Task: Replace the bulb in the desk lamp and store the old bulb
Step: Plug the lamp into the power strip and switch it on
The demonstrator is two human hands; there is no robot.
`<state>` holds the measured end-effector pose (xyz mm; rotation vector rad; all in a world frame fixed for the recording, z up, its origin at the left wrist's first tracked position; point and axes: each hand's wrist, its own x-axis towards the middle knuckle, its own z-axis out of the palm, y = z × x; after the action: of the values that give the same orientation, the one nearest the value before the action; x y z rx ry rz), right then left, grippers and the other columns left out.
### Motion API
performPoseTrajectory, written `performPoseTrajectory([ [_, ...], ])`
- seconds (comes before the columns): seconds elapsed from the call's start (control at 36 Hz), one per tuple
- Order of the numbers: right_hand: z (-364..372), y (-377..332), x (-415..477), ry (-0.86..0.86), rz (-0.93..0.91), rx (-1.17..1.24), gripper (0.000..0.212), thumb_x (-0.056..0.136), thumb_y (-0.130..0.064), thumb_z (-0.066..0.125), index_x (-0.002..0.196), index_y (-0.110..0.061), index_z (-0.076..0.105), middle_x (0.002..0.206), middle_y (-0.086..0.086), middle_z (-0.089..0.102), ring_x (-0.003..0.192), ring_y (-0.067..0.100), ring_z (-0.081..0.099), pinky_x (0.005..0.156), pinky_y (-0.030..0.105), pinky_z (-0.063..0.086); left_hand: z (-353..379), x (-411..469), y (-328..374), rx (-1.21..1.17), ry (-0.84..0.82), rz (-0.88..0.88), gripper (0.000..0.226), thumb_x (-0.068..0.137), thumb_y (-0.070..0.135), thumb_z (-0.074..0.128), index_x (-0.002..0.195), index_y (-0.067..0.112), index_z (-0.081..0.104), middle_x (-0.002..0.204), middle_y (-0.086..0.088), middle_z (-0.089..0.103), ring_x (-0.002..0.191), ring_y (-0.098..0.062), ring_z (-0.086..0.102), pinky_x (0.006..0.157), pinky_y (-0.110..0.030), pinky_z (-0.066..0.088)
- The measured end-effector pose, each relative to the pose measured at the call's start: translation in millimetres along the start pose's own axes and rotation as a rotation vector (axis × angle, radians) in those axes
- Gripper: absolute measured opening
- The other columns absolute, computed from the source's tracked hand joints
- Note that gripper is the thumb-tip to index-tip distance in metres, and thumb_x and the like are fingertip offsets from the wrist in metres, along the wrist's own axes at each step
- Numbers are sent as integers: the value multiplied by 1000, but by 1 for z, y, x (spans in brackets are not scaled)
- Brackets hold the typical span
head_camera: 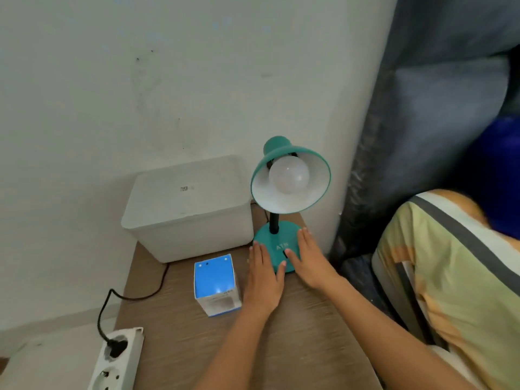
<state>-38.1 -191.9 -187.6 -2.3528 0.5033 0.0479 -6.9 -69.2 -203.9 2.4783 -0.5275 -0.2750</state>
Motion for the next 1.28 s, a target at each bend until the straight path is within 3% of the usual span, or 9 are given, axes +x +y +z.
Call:
performPoseTrajectory([
  [0.08,12,4,7,102,-5,43,70,97,-39,36,149,-6,2,159,12,-1,147,21,-2,119,32,2,11,4,-7,15,62,3,77,96,51,31,149,7,-1,159,-8,-8,147,-21,-5,115,-27,-3],
  [0.22,26,6,7,205,-13,22,67,98,-36,34,148,-5,1,159,10,-4,147,21,-3,121,33,3,25,7,-19,82,136,27,99,77,75,-1,150,8,2,159,-9,-4,147,-22,-1,112,-26,-7],
  [0.33,29,7,6,238,-24,-20,66,99,-37,30,148,-6,-2,159,9,-8,147,19,-7,121,33,0,28,8,-23,116,154,72,102,74,74,-14,149,7,-1,159,-10,-7,144,-13,-8,113,-25,-8],
  [0.44,30,10,7,233,-44,-49,65,99,-37,28,148,-6,-2,159,9,-8,147,19,-6,120,31,-1,27,8,-24,122,147,75,98,76,72,-12,149,7,-2,159,-10,-8,147,-16,-5,114,-25,-8],
  [0.58,30,15,13,198,-42,-42,64,99,-36,28,148,-7,-2,159,8,-8,147,18,-6,117,27,-1,28,9,-26,113,124,79,88,85,67,8,149,8,-3,159,-9,-11,147,-16,-6,115,-26,-7],
  [0.94,29,17,10,164,-54,-12,65,99,-38,27,149,-10,-5,159,2,-11,147,14,-7,121,35,6,29,9,-27,97,125,85,84,84,62,9,150,9,-2,159,-9,-9,147,-17,-6,115,-27,-5],
  [1.28,28,13,7,170,-36,-19,63,99,-37,25,149,-11,-4,159,1,-11,147,12,-9,120,32,5,30,9,-30,98,115,92,83,86,61,9,149,10,-4,158,-9,-13,146,-13,-10,116,-27,-8],
])
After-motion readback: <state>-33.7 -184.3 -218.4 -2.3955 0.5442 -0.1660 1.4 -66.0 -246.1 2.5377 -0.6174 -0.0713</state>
